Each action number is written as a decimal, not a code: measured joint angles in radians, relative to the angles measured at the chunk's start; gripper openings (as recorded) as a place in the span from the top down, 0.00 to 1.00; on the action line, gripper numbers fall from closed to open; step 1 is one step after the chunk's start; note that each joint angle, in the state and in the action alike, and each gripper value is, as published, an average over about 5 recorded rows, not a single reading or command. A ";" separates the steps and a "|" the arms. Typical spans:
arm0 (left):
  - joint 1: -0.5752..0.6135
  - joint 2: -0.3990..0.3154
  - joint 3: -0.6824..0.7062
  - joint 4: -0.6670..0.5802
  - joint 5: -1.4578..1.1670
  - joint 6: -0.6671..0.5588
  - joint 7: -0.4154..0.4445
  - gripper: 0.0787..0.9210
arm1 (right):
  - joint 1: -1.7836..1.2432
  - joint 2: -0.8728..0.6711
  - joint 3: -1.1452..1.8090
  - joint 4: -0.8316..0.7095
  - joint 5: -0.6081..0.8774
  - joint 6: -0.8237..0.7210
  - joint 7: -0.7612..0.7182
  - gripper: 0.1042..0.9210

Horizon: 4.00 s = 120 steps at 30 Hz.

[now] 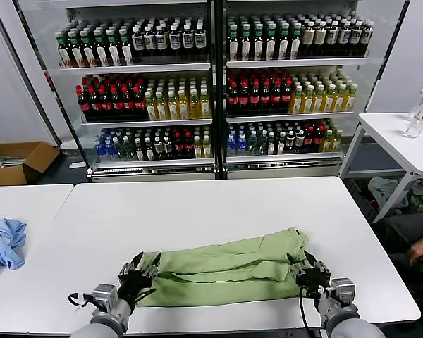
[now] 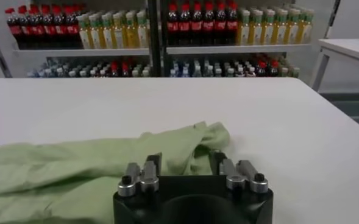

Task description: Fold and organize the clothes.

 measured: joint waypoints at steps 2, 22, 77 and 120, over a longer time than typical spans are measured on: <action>0.002 -0.021 0.006 0.014 0.026 0.005 -0.015 0.32 | -0.009 0.000 0.002 0.006 -0.005 0.001 0.000 0.23; 0.047 -0.053 -0.038 0.008 -0.103 0.036 0.045 0.78 | -0.034 -0.020 0.036 0.043 -0.014 0.039 0.015 0.12; -0.085 -0.183 0.035 -0.098 -0.575 -0.011 0.019 0.42 | -0.021 0.002 0.037 0.058 -0.019 0.039 0.019 0.12; -0.120 -0.131 -0.164 0.200 -0.634 0.034 0.170 0.87 | -0.065 0.031 0.072 0.080 -0.035 0.052 0.020 0.12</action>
